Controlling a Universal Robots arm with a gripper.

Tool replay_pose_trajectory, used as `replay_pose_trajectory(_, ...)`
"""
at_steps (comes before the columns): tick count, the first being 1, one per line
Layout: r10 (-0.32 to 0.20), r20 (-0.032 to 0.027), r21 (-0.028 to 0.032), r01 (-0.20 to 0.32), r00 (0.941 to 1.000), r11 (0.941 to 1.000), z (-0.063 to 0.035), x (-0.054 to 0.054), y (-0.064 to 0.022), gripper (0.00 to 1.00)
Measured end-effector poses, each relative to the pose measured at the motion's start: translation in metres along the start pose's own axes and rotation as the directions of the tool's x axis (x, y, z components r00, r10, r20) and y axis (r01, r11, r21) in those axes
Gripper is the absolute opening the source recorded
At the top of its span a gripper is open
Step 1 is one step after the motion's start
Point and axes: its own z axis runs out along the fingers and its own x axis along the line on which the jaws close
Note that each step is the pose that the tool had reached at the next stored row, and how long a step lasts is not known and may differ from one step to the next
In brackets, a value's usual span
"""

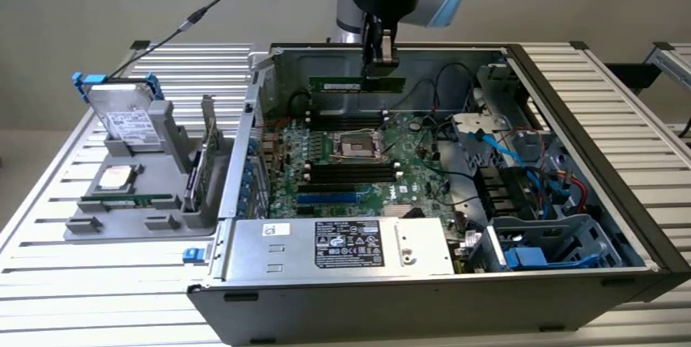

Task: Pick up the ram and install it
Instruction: 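Insert the ram into the slot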

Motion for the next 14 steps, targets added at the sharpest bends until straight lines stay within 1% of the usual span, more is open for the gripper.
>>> replay_pose_trajectory(6, 0.0, 0.0, 0.0, 0.0, 1.0, 1.0, 0.0011, 0.0, 0.0015, 0.13)
replay_pose_trajectory(9, 0.0, -0.0005, 0.0, 0.0, 1.0, 1.0, 0.0061, 0.0, 0.0047, 0.13)
replay_pose_trajectory(14, 0.0, -0.0005, -0.0001, 0.0, 1.0, 1.0, 0.015, 0.002, 0.0049, 0.13)
